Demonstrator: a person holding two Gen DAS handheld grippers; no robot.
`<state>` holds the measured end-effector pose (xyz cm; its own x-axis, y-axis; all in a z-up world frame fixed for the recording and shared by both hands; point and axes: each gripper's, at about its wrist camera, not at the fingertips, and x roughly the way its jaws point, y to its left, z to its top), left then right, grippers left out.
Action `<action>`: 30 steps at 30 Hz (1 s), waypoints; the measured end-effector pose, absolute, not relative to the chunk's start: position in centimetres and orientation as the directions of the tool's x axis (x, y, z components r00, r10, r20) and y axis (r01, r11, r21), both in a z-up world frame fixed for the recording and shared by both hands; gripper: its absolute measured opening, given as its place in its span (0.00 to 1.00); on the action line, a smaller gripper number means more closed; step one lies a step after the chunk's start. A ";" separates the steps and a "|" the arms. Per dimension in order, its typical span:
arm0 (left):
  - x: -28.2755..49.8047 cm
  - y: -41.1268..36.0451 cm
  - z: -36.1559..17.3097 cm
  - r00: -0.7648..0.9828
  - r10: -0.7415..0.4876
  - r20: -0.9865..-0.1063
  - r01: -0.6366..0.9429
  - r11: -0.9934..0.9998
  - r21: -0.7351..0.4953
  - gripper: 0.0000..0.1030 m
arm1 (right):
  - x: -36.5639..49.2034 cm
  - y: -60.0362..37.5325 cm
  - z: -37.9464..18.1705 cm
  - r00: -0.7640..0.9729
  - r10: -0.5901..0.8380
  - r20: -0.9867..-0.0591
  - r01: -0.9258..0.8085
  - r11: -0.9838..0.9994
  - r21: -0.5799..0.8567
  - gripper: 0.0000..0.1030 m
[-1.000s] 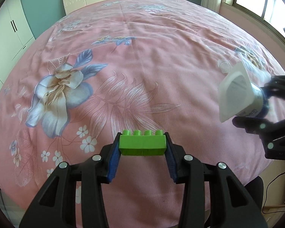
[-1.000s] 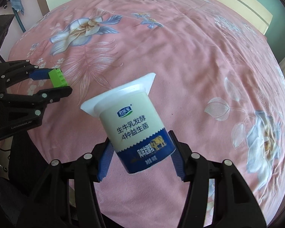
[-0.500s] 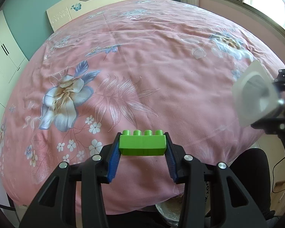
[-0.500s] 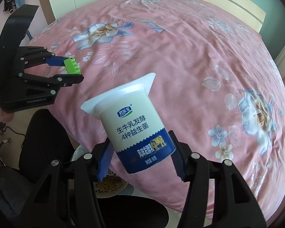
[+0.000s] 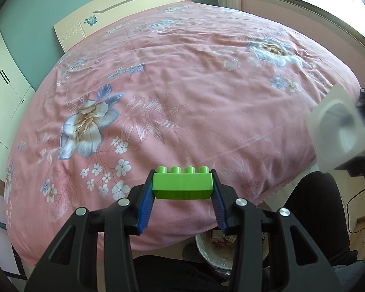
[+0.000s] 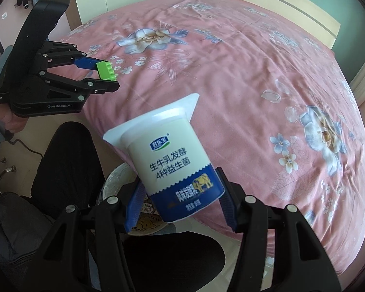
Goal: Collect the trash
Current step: 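Carry the green brick and yogurt cup with both tools over the wastebasket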
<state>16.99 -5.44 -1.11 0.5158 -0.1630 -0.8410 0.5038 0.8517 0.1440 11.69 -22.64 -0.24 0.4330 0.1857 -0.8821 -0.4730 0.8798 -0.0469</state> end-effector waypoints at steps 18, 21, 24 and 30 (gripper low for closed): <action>9.8 -4.3 -4.8 0.447 -0.194 -0.873 0.592 0.796 0.126 0.44 | 4.5 -18.9 -4.4 0.356 0.219 -0.908 -0.562 0.827 -0.020 0.54; 8.8 -4.4 -6.4 0.421 -0.192 -0.886 0.611 0.783 0.120 0.44 | 4.1 -18.4 -5.8 0.332 0.222 -0.917 -0.567 0.824 -0.006 0.54; 8.3 -4.4 -8.1 0.391 -0.186 -0.901 0.621 0.776 0.109 0.44 | 3.8 -18.1 -7.0 0.307 0.232 -0.923 -0.574 0.819 0.014 0.54; 7.4 -4.4 -11.0 0.342 -0.169 -0.924 0.627 0.773 0.091 0.44 | 3.8 -17.3 -9.8 0.254 0.243 -0.936 -0.585 0.809 0.052 0.54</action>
